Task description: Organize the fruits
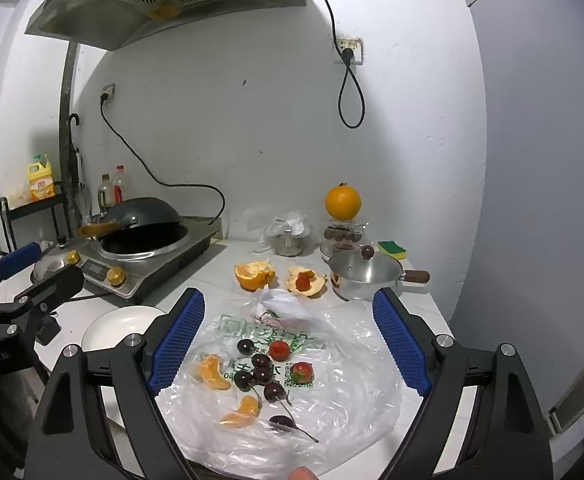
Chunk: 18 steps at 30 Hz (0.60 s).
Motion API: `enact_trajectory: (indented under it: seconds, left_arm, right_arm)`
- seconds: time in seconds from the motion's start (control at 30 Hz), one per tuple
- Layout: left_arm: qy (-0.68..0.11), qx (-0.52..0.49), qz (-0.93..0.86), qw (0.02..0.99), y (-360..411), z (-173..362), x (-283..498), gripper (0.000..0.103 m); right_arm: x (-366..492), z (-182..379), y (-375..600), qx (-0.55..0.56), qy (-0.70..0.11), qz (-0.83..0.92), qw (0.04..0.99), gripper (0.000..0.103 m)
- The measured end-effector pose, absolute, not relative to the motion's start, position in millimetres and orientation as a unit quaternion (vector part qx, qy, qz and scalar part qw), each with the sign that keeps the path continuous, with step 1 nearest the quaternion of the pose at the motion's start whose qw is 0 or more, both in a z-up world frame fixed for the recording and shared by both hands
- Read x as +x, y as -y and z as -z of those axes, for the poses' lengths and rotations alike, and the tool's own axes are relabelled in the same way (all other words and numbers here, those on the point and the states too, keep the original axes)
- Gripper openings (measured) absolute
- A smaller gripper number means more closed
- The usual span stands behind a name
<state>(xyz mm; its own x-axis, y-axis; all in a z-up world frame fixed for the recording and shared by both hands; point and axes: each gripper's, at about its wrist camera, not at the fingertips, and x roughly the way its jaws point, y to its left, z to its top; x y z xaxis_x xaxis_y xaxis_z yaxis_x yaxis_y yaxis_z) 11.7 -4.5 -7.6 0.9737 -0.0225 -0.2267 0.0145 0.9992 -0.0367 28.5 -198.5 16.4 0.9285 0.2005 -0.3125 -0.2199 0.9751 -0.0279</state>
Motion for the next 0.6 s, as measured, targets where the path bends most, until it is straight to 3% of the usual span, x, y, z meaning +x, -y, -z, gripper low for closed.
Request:
enact_trajectory:
  seconds: [0.6]
  left_arm:
    - [-0.116, -0.014, 0.005, 0.993, 4, 14, 27, 0.103]
  right_arm:
    - [41, -19, 198, -0.03, -0.168, -0.105, 0.98, 0.089]
